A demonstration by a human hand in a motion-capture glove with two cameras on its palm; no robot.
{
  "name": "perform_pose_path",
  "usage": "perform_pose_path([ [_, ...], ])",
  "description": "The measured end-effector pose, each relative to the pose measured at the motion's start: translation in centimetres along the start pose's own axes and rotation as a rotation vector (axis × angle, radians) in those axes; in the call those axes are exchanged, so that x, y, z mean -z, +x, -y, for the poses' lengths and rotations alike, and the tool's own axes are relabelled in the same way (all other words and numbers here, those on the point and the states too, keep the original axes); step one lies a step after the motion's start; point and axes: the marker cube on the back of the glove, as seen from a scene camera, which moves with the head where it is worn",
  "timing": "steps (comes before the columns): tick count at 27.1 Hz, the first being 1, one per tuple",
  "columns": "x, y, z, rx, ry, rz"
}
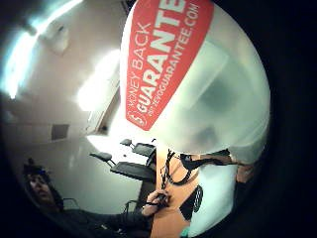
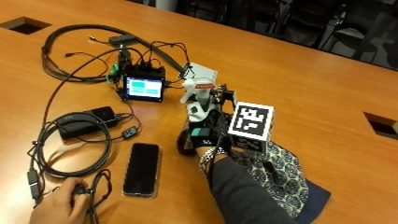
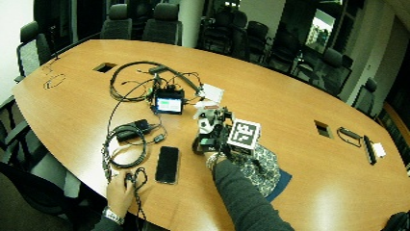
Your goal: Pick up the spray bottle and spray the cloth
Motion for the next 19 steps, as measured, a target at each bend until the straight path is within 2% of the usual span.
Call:
perform_pose_path([
  [11, -0.2, 1.4, -1.8, -0.097, -0.064, -0.073],
  [15, 0.0, 1.4, -2.2, -0.093, -0.097, -0.128],
  [19, 0.5, 0.8, -2.6, -0.068, -0.195, -0.209],
])
